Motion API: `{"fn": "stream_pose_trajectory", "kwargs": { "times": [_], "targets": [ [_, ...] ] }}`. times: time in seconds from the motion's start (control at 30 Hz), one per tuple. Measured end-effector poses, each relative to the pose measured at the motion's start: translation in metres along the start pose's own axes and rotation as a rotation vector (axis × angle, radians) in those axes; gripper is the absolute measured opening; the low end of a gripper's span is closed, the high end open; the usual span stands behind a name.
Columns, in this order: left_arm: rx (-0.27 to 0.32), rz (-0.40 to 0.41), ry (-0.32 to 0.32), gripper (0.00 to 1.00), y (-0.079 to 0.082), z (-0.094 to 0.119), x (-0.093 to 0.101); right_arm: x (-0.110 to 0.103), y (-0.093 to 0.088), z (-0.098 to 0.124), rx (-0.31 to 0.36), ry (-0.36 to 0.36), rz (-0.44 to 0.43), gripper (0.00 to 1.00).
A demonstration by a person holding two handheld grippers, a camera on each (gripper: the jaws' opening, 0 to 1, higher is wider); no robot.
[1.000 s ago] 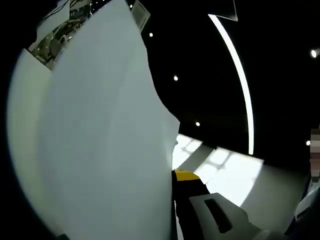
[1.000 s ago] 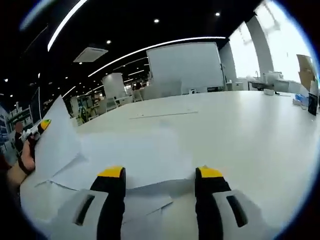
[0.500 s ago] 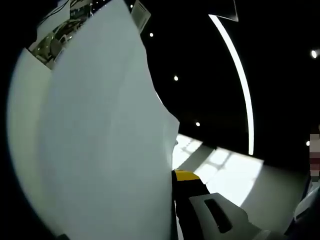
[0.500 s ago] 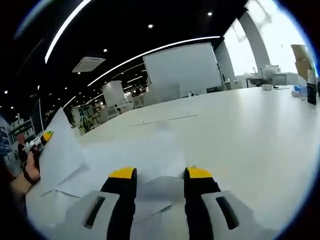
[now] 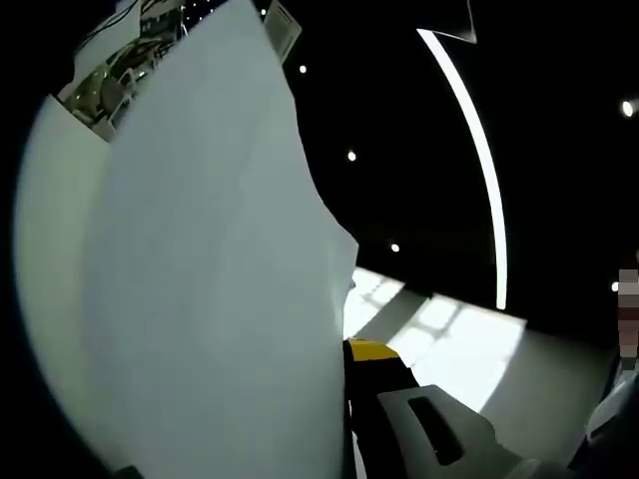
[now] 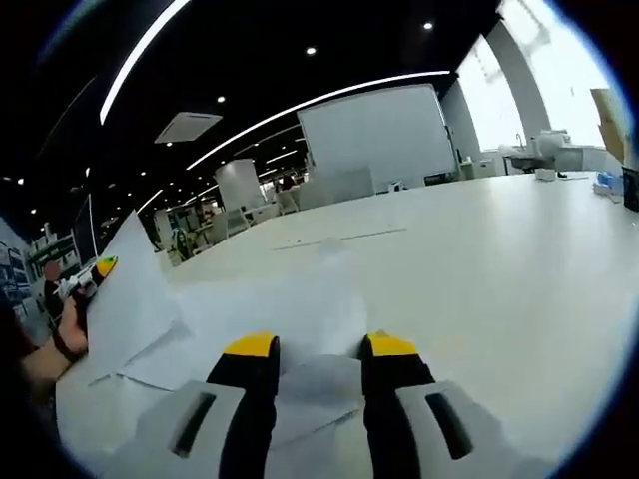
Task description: Organize the stack of printing papers by aligning and flattening the scattered papers on the table
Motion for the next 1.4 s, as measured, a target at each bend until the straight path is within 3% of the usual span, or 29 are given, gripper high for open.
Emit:
{"fn": "stream_pose_trajectory", "kwargs": {
  "times": [0.43,0.63,1.0,1.1,1.23,1.4],
  "targets": [
    [0.0,0.005,0.001,0.06,0.002,0.0,-0.003,0.004,0.011,0.006,0.075,-0.008,0.004,0.21],
    [0.0,0.007,0.001,0.06,0.002,0.0,-0.004,0.004,0.016,0.008,0.108,0.007,0.0,0.13],
    [0.0,0.009,0.001,0.06,0.003,0.0,-0.005,0.002,0.013,0.007,0.089,0.016,0.024,0.07],
    [-0.001,0.01,0.001,0.06,0.002,0.0,-0.004,0.005,0.012,0.008,0.077,-0.005,0.062,0.0],
    [-0.001,0.01,0.001,0.06,0.002,0.0,-0.003,0.005,0.01,0.007,0.061,-0.017,0.058,0.0],
    [-0.001,0.012,0.001,0.06,0.001,0.0,-0.003,0.009,0.015,0.011,0.094,-0.027,0.031,0.0]
  ]
}}
Point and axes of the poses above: the point that each gripper's makers call its tool centre point, and the gripper's own axes: z roughly backward along the fingers, x roughly to its right, y roughly out of its top, the point moved 2 cm from there along z, roughly backward along the fingers, and after that the axes turned 10 degrees about y, right-handed, at the moved point
